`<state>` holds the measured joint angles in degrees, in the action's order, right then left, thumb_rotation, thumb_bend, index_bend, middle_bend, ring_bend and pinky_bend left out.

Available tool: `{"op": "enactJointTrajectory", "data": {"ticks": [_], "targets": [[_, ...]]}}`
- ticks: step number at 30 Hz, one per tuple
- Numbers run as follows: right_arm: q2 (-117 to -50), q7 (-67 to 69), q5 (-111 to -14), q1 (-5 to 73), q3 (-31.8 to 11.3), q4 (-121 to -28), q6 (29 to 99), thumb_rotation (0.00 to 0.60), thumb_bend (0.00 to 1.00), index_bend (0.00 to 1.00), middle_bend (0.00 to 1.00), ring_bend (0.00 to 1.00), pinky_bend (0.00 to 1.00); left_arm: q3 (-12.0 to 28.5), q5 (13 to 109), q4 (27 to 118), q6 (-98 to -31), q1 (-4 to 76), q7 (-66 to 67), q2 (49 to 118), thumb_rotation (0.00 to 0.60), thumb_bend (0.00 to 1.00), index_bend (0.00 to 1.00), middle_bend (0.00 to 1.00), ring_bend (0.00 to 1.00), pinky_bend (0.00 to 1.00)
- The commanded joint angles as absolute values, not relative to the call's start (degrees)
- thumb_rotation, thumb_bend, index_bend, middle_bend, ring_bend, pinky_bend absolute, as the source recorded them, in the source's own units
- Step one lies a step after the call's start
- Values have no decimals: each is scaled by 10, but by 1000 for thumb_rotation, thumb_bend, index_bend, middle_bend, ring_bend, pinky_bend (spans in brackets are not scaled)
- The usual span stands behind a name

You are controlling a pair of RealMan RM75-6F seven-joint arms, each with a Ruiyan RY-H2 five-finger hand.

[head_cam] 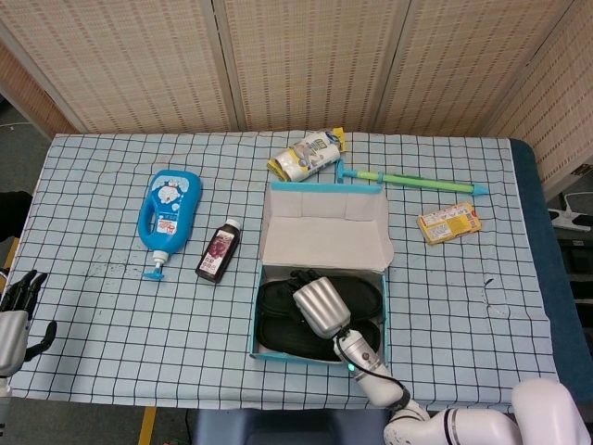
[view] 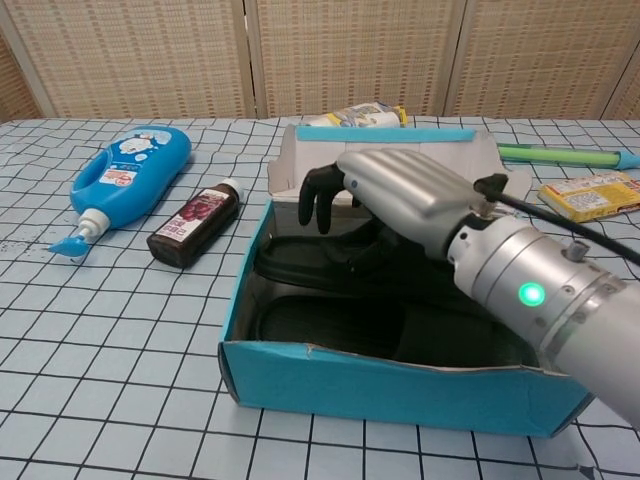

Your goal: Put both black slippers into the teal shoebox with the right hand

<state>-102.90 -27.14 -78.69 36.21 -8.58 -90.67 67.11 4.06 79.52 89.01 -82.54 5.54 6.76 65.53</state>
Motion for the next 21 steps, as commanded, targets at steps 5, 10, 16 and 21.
{"op": "enactJointTrajectory", "data": {"ticks": [5,10,16,21], "targets": [[-930,-232,-817,340,-95,-1003,699,600,373,387,418,222,308,41,793,891,-824,56,71,656,600,414,30,0,90,543],[-846,-257,-841,302,-68,-1022,735,600,373,387,419,222,309,39,796,892,-826,55,70,655,600,413,30,0,90,543],[-777,-270,-872,209,-2,-926,827,600,129,230,278,110,263,38,804,894,-836,52,73,654,600,413,33,0,90,544],[-773,-169,-840,158,9,-823,848,600,65,63,56,0,124,35,815,902,-849,49,86,655,600,414,33,0,90,544]]}}
